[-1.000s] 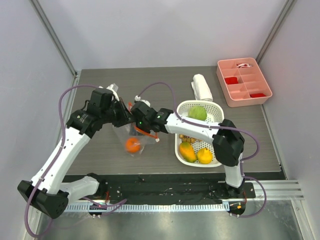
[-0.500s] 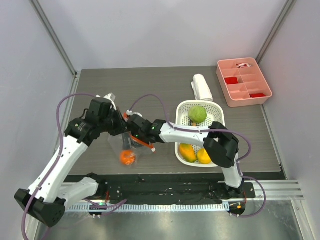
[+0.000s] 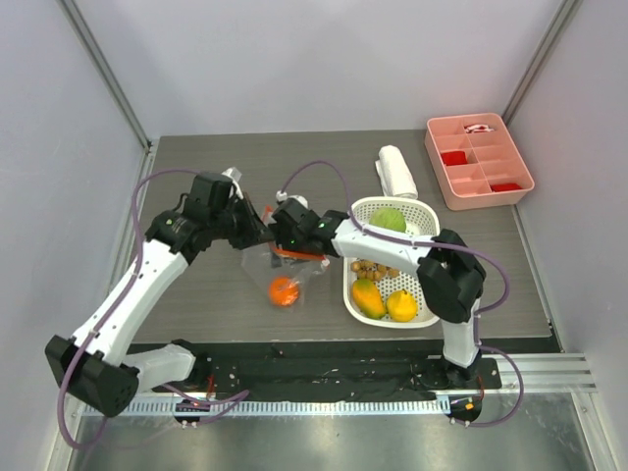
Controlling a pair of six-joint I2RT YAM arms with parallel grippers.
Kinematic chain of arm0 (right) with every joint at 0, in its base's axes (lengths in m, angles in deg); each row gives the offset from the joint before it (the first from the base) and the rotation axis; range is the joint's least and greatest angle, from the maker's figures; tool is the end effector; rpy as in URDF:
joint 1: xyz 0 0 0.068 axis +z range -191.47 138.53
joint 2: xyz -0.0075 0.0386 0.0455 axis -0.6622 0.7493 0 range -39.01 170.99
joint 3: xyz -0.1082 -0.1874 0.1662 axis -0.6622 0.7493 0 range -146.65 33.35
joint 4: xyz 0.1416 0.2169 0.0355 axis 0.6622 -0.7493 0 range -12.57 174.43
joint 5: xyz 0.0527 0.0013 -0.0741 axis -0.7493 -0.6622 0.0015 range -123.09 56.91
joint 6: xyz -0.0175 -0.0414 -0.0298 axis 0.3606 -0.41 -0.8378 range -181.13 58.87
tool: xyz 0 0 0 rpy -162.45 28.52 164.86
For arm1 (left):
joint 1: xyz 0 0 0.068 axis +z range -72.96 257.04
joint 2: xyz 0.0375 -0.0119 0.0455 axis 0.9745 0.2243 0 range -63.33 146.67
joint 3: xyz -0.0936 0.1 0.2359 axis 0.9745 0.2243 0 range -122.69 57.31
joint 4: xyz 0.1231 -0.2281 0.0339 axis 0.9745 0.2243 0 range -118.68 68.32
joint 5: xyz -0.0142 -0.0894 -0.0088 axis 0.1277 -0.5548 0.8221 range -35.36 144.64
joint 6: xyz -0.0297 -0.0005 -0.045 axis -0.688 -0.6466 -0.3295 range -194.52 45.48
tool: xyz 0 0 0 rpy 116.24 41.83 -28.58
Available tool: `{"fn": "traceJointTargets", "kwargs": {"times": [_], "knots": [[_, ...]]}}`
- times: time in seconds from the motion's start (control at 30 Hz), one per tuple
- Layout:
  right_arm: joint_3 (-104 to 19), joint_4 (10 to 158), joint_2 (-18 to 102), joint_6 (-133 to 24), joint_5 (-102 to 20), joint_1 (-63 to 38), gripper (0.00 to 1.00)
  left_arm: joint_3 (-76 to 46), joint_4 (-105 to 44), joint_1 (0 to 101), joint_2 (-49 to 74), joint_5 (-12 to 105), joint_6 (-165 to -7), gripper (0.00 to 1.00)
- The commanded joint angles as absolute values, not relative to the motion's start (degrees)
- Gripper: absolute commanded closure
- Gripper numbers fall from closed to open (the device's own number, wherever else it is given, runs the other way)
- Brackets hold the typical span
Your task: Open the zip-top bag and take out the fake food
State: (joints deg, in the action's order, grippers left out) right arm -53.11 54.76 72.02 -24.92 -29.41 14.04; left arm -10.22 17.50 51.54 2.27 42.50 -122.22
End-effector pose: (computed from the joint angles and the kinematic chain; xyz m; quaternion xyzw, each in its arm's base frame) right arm 0.2434 0.3502 0.2237 -0.1497 0.9394 0.1990 0.2357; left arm 0.2059 -0.1066 0.3462 -0.1361 0.9070 -0.3086 0.2522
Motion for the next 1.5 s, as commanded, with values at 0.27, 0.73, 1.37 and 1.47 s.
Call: {"fn": "traceJointTargets", "kwargs": {"times": [0.27, 0.73, 1.37, 1.47], "knots": [[-56.6, 45.1, 65.8, -32.4, -23.7, 12.6, 0.22, -18.0, 12.3, 51.2, 9.1, 39.3, -120.4, 1.0], [-54.1, 49.0, 72.1, -26.6, -20.3, 17.8, 0.19, -1.8, 15.4, 52.6, -1.7, 45.7, -116.6, 1.0], [-53.6, 53.8, 71.0, -22.1, -13.2, 17.3, 0.1, 0.4, 15.2, 53.0, -3.7, 43.0, -118.9, 1.0], [-53.9, 53.8, 70.2, -21.4, -12.6, 16.7, 0.09, 0.2, 15.0, 53.0, -3.3, 42.7, -119.1, 1.0]]}}
